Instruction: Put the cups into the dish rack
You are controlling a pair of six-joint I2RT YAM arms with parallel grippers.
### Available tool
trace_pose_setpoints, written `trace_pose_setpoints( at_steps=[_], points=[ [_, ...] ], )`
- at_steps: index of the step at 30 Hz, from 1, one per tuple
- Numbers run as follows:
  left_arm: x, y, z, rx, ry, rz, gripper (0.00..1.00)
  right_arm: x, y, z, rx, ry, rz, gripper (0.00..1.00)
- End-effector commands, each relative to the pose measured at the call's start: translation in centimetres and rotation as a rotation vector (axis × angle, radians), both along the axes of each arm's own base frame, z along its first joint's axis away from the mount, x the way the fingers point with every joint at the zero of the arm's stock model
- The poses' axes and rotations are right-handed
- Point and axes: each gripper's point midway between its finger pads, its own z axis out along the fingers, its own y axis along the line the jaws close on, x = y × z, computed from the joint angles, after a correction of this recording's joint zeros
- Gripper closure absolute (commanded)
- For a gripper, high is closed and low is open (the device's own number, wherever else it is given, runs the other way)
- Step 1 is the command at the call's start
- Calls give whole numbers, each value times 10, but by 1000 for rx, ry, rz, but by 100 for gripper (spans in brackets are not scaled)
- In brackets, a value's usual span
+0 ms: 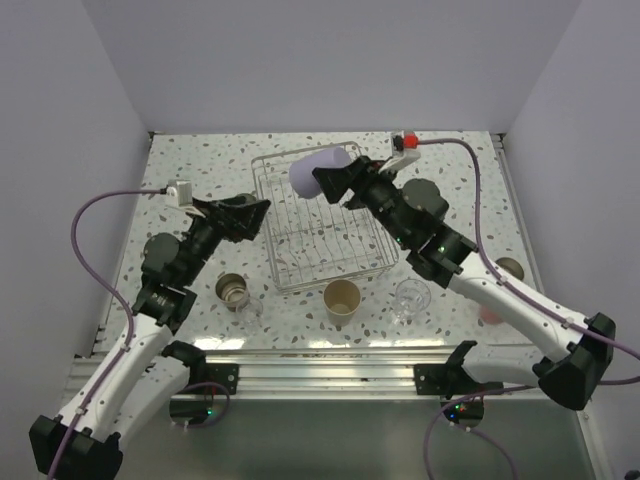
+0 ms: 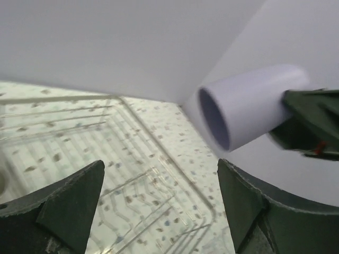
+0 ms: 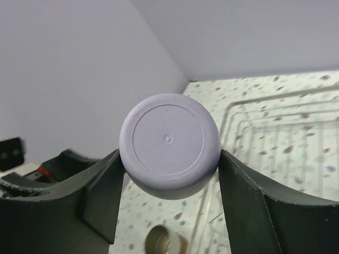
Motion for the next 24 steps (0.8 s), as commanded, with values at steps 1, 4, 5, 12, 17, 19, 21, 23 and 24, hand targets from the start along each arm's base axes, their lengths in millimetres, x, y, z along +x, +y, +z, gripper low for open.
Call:
trace_pose_setpoints(
  at_steps=[1, 4, 5, 12, 17, 19, 21, 23, 24],
  points=[
    [26, 66, -64, 246, 299, 383, 9, 48, -34, -4, -301, -19, -208, 100],
    [24, 78, -85, 347, 381, 428, 9, 91, -43, -25, -435, 22, -272, 100],
    [23, 80, -91, 373, 399, 430, 9, 100, -45, -35, -477, 49, -279, 100],
    [10, 109, -126, 435, 509, 560, 9, 191, -30, -80, -693, 131, -308, 100],
    [2, 97, -136, 397, 521, 491, 11, 227, -21, -114, -771, 187, -309, 100],
    [0, 92, -137, 394, 515, 458, 11, 236, -19, -129, -796, 203, -317, 100],
    [-3, 92, -140, 390, 514, 452, 12, 241, -17, -148, -808, 226, -316, 100],
    [-5, 93, -141, 373, 511, 455, 12, 245, -17, -159, -799, 241, -318, 100],
    [-6, 91, -142, 368, 509, 448, 11, 247, -17, -169, -799, 254, -315, 100]
  ],
)
